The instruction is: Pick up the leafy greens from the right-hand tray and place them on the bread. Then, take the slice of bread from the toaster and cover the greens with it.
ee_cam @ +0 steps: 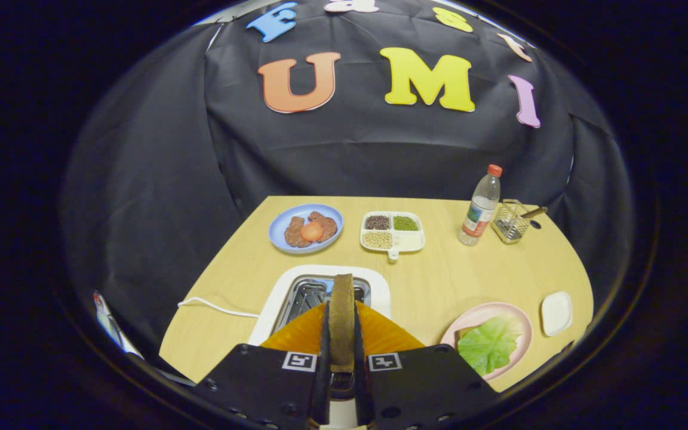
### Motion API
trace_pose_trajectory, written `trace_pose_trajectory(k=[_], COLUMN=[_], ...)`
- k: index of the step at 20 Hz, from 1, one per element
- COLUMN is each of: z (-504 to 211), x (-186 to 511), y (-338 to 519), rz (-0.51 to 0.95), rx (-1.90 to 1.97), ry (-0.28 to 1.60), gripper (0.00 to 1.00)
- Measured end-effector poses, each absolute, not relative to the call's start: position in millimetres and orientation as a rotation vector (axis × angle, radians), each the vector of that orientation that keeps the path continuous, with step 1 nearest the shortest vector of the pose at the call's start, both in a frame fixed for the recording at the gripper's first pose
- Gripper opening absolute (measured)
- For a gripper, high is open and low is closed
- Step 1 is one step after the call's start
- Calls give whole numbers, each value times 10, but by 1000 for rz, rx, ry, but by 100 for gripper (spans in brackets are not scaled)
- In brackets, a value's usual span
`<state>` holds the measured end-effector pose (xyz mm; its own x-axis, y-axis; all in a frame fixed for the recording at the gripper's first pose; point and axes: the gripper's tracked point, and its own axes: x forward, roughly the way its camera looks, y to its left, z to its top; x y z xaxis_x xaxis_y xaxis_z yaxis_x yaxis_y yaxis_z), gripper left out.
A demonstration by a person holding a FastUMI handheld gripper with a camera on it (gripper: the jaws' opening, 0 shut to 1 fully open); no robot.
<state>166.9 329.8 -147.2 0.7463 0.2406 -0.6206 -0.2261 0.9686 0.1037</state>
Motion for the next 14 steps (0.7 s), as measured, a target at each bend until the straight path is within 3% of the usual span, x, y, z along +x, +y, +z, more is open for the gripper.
trace_pose_trajectory(k=[1, 2, 14], z=[-1423, -1374, -463], x=[1662, 1665, 1635], y=[3229, 3227, 2769], rz=[237, 238, 207], rx=[22, 40, 165], ry=[672, 666, 532], gripper=[17, 9, 9])
